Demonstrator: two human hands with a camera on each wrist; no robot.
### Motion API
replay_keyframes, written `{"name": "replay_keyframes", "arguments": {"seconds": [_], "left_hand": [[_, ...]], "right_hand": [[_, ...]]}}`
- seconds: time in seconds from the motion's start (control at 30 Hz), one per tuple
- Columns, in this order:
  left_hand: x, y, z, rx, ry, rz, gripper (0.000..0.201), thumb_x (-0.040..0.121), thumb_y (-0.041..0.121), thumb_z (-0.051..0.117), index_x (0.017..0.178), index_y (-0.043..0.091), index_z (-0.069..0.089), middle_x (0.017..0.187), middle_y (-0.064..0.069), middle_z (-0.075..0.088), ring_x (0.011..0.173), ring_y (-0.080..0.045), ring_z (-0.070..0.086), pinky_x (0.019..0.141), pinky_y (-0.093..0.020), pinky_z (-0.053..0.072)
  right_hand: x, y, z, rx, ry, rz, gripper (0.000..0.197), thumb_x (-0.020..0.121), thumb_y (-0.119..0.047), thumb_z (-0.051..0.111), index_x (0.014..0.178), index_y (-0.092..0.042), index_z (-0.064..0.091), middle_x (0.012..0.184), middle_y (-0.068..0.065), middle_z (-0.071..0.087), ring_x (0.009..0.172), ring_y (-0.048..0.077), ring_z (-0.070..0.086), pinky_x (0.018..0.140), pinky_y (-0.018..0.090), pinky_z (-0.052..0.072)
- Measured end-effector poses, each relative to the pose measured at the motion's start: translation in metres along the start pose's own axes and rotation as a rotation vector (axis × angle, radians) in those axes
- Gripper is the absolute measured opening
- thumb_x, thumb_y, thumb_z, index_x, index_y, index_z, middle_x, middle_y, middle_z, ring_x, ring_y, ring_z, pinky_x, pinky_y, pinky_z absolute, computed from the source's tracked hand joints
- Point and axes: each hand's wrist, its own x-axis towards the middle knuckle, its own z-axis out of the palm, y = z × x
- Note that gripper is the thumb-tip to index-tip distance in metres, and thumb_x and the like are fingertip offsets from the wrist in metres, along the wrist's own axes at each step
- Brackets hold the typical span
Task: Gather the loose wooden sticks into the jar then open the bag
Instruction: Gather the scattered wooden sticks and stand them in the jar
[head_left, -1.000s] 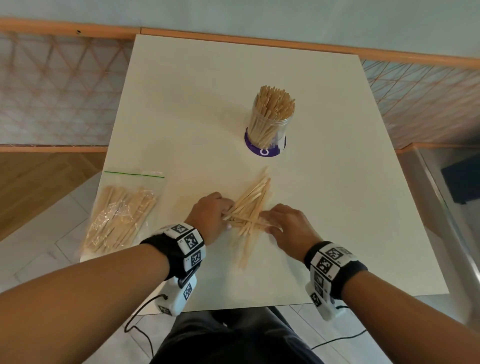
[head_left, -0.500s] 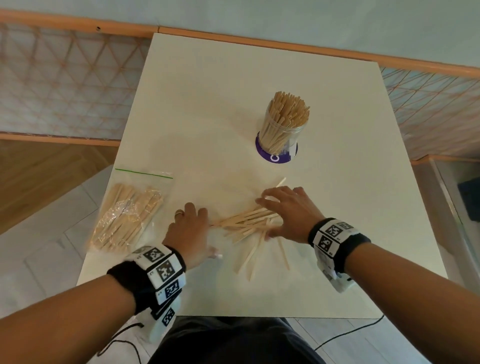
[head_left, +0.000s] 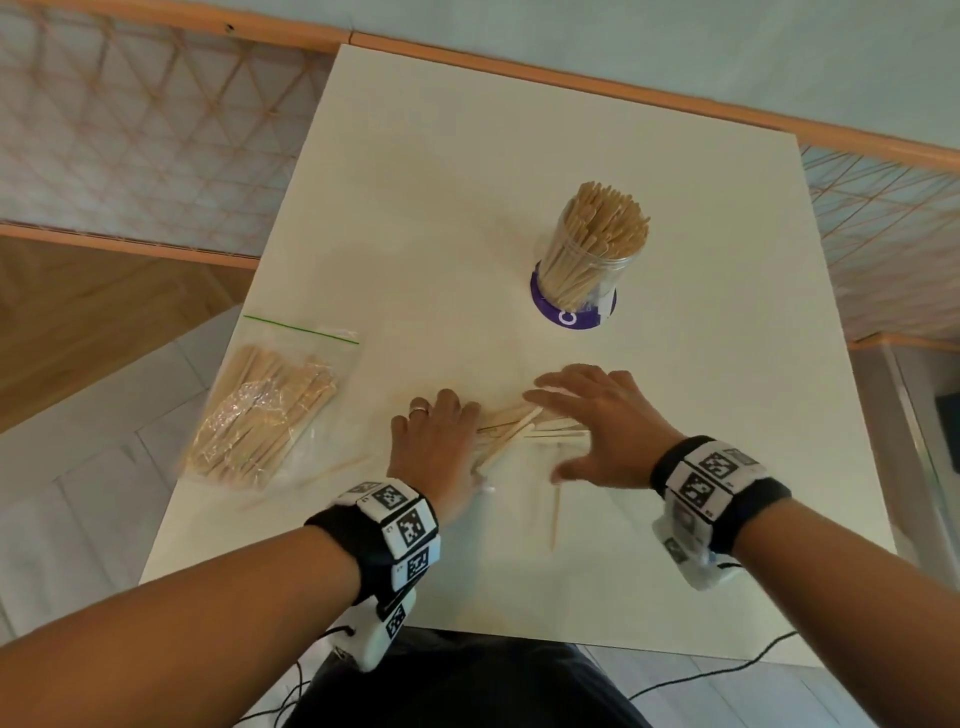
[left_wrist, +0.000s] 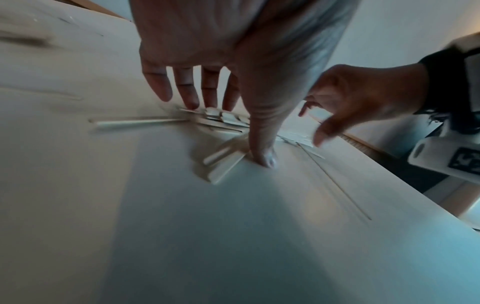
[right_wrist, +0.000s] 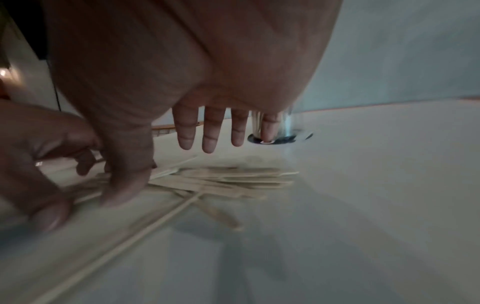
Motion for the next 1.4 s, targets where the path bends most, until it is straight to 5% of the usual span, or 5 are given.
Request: {"name": "replay_keyframes", "arguments": {"seconds": [0.1,0.4,0.93,1.23,1.4], "left_hand": [[0.006,-0.003,0.002,-0.049,0.028,0.053,0.052,0.085,0.043,0.064,0.132,0.030,0.046,0.126,0.003,0.048,0.115,-0.025,0.048,0.095,-0.041,0.037],[0.004,0.002,-0.010,-0.178,-0.008,0.128,0.047,0.085,0.040,0.064,0.130,0.029,0.055,0.122,0.003,0.061,0.111,-0.024,0.056,0.095,-0.039,0.045],[-0.056,-0.077,-0.003,-0.014,0.080,-0.111,0.027,0.090,0.010,0.050,0.105,0.022,0.068,0.103,0.001,0.067,0.093,-0.024,0.062,0.078,-0.032,0.046],[-0.045,-0.046,0.002,-0.158,0.055,-0.095,0.018,0.093,0.014,0.053,0.110,0.011,0.056,0.110,-0.006,0.054,0.097,-0.027,0.059,0.075,-0.036,0.051],[-0.049,-0.061,-0.006,-0.076,-0.014,-0.121,0.015,0.091,0.009,0.048,0.093,0.006,0.063,0.097,-0.011,0.063,0.090,-0.031,0.063,0.074,-0.037,0.052]], "right_hand": [[-0.015,0.015,0.004,-0.109,-0.116,0.020,0.108,0.064,-0.063,0.079,0.153,-0.043,0.021,0.162,-0.012,0.025,0.147,0.020,0.022,0.114,0.047,0.021],[0.015,-0.019,0.025,-0.029,0.144,-0.024,0.052,0.074,-0.058,0.073,0.120,-0.035,0.068,0.124,-0.003,0.064,0.112,0.025,0.056,0.092,0.045,0.039],[0.021,-0.035,0.037,0.137,0.234,-0.106,0.023,0.078,-0.025,0.083,0.101,-0.028,0.079,0.093,-0.003,0.070,0.083,0.023,0.061,0.074,0.034,0.042],[0.001,-0.030,0.030,0.055,0.193,0.035,0.056,0.074,-0.036,0.083,0.126,-0.021,0.068,0.125,0.004,0.067,0.112,0.028,0.059,0.093,0.044,0.043],[-0.013,-0.017,0.028,0.092,0.162,0.092,0.032,0.081,-0.026,0.079,0.113,-0.022,0.075,0.111,0.003,0.071,0.101,0.027,0.061,0.088,0.039,0.043]]}}
